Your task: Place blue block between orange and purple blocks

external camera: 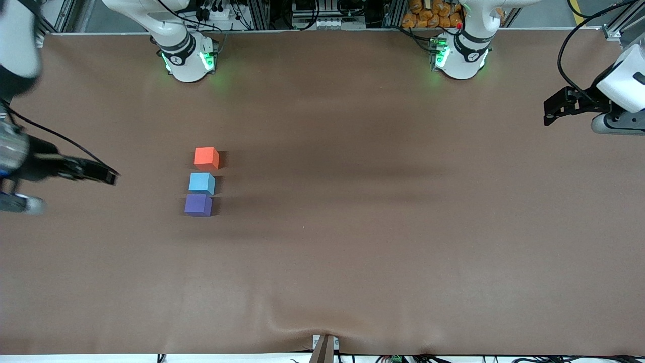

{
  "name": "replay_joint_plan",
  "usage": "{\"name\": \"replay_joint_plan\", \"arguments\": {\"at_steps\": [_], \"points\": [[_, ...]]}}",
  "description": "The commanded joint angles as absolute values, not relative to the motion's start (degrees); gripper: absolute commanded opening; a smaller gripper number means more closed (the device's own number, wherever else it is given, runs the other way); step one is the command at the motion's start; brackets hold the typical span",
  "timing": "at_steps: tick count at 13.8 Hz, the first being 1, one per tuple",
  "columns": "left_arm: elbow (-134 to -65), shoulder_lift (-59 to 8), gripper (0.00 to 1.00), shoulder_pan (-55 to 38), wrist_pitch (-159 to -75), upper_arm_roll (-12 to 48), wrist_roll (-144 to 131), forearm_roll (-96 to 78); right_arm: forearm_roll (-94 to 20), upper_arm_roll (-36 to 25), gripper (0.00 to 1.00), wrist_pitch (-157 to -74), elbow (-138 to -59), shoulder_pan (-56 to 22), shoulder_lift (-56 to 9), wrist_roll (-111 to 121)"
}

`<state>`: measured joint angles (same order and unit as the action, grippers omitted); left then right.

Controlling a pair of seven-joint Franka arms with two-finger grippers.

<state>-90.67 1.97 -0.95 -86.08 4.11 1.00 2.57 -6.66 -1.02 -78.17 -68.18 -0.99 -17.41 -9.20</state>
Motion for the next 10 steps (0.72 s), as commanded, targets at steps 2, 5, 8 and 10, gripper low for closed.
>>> {"name": "replay_joint_plan", "arguments": {"at_steps": [2, 5, 8, 10], "points": [[-89.1, 1.4, 1.0, -0.5, -84.6, 4.2, 1.7, 1.6, 0.7, 0.5, 1.0, -70.3, -67.6, -2.8, -9.9, -8.5], [-89.1, 1.4, 1.0, -0.5, -84.6, 4.1, 1.8, 1.6, 1.7, 0.5, 1.0, -78.1, -81.6, -3.5, -0.5, -8.4], [-89.1, 1.4, 1.0, -0.4, -84.6, 4.1, 1.8, 1.6, 1.4, 0.3, 1.0, -79.8, -84.6, -3.3, 1.5, -8.4], [-89.1, 1.4, 1.0, -0.3, -84.6, 4.2, 1.8, 1.6, 1.4, 0.4, 1.0, -81.3, -84.6, -3.4, 1.4, -8.0]]}}
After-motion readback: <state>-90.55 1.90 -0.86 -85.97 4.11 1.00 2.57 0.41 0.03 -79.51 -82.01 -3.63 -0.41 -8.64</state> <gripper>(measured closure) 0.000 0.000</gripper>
